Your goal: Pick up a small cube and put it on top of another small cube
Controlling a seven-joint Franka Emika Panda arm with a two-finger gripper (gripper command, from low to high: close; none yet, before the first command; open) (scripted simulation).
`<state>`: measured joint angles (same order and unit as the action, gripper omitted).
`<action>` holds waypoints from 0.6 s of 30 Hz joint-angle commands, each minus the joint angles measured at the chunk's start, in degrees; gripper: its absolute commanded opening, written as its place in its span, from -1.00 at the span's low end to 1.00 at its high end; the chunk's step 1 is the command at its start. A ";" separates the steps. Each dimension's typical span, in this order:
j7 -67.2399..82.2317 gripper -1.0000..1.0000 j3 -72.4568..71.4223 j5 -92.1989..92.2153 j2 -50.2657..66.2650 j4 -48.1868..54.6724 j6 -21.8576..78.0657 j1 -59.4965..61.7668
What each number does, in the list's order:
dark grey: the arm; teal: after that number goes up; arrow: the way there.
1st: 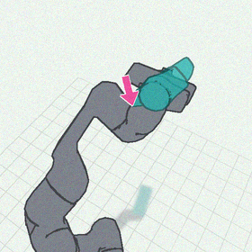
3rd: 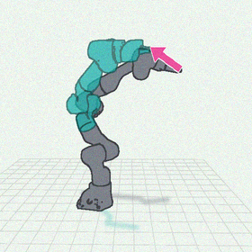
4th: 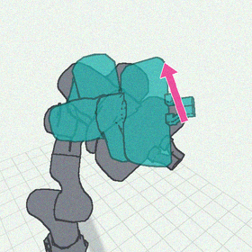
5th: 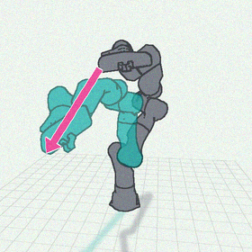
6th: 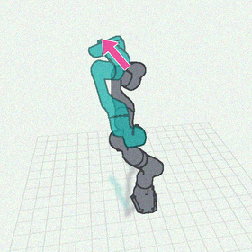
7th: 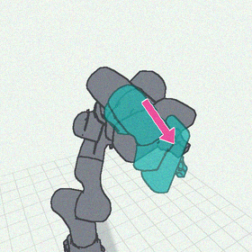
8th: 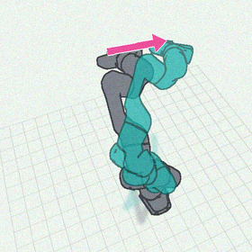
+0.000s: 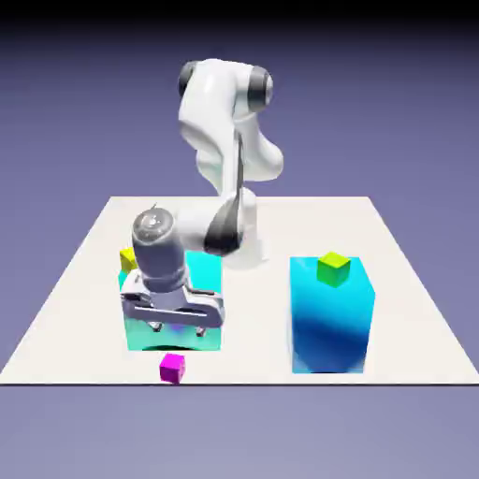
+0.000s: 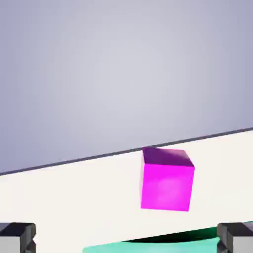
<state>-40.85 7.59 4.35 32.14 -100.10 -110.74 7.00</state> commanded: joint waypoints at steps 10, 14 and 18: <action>0.55 0.00 1.24 1.15 13.91 8.13 7.27 1.40; 0.73 -1.00 1.06 1.39 14.95 5.36 3.49 1.34; -0.52 -1.00 0.65 0.86 11.54 11.84 13.25 0.77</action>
<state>-41.36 8.24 5.34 43.68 -88.26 -97.49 7.78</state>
